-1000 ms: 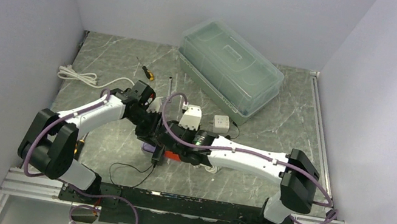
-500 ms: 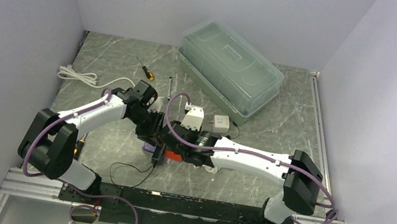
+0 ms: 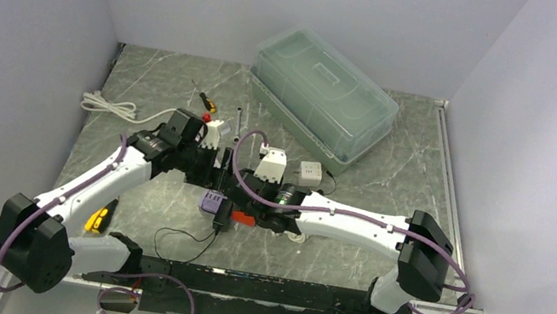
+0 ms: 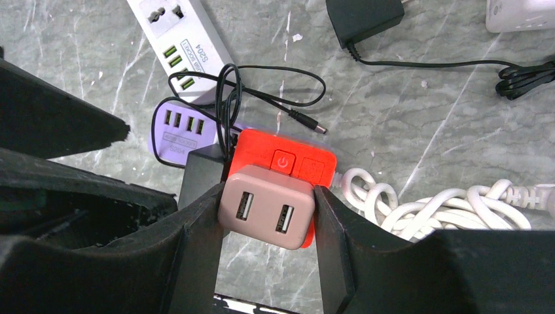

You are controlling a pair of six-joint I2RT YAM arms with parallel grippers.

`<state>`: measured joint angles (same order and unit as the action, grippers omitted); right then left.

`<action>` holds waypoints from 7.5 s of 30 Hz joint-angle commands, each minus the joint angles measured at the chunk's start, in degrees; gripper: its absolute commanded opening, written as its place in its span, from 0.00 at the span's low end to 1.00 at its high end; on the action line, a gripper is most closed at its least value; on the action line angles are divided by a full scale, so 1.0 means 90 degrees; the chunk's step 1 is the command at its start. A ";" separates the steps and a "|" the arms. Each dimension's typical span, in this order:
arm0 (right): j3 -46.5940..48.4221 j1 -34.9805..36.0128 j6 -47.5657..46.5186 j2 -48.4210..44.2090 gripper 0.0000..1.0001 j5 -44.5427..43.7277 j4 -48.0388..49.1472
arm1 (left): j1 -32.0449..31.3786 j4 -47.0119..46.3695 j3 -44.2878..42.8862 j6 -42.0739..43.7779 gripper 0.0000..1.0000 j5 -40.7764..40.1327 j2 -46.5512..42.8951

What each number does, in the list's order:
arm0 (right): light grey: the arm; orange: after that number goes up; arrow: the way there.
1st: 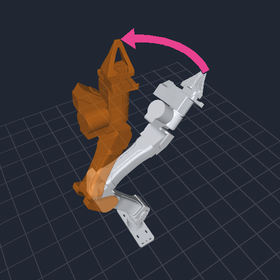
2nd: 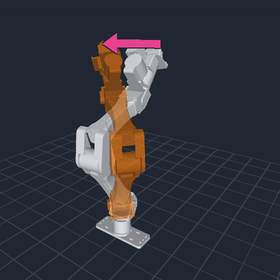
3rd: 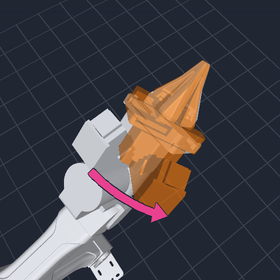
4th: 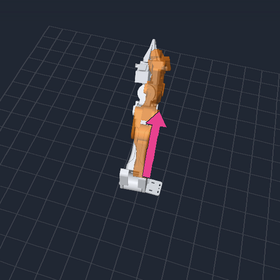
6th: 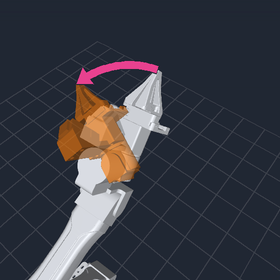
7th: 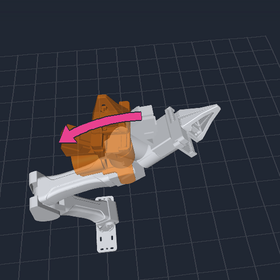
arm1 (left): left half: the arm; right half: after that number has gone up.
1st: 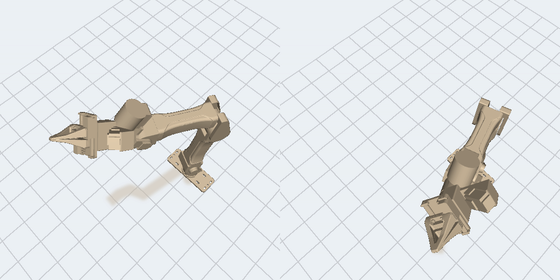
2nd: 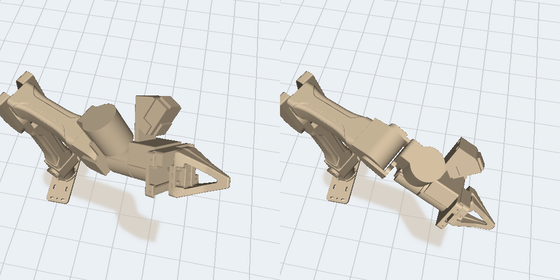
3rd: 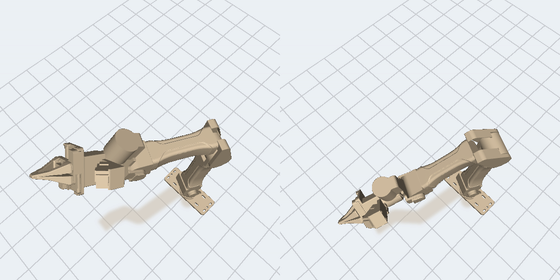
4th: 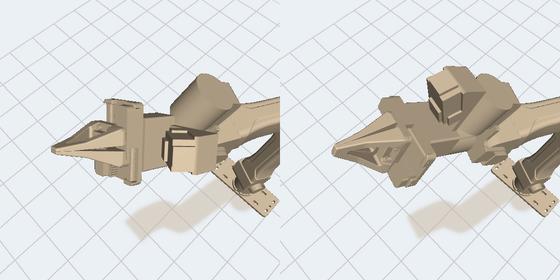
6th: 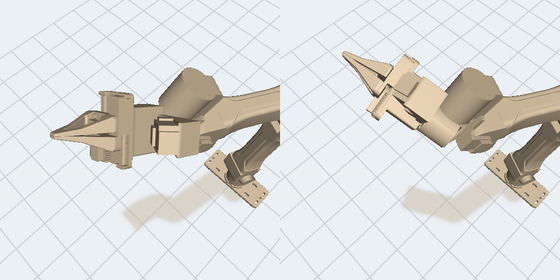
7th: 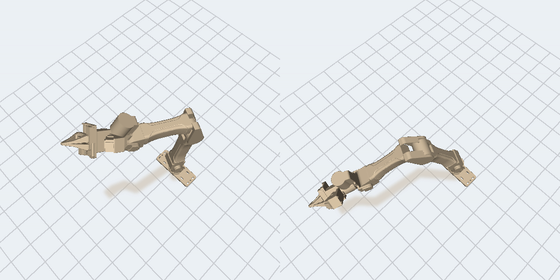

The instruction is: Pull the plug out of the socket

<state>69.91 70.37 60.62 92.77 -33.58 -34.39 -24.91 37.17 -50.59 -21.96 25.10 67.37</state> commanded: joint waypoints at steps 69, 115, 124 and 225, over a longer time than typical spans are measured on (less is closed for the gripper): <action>0.0012 -0.0016 0.0220 -0.0286 0.03 -0.0065 0.0156 | -0.0426 0.0335 -0.0102 -0.0064 0.49 -0.0202 0.1871; 0.1092 0.0359 0.0289 0.0389 0.00 -0.0741 -0.0845 | -0.0504 0.0372 -0.0184 -0.0061 0.48 -0.0316 0.2084; 0.0108 0.0017 0.0223 -0.0363 0.00 -0.0200 0.0096 | -0.0503 0.0374 -0.0189 -0.0061 0.48 -0.0323 0.2114; -0.1210 -0.0974 -0.0567 -0.1393 0.89 0.1450 0.0733 | -0.0279 0.0200 -0.0256 0.0003 0.60 -0.0219 0.1518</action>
<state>55.72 59.42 49.78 77.45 -17.21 -26.44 -27.57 39.16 -52.71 -22.96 22.65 80.25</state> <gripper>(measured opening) 0.883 0.614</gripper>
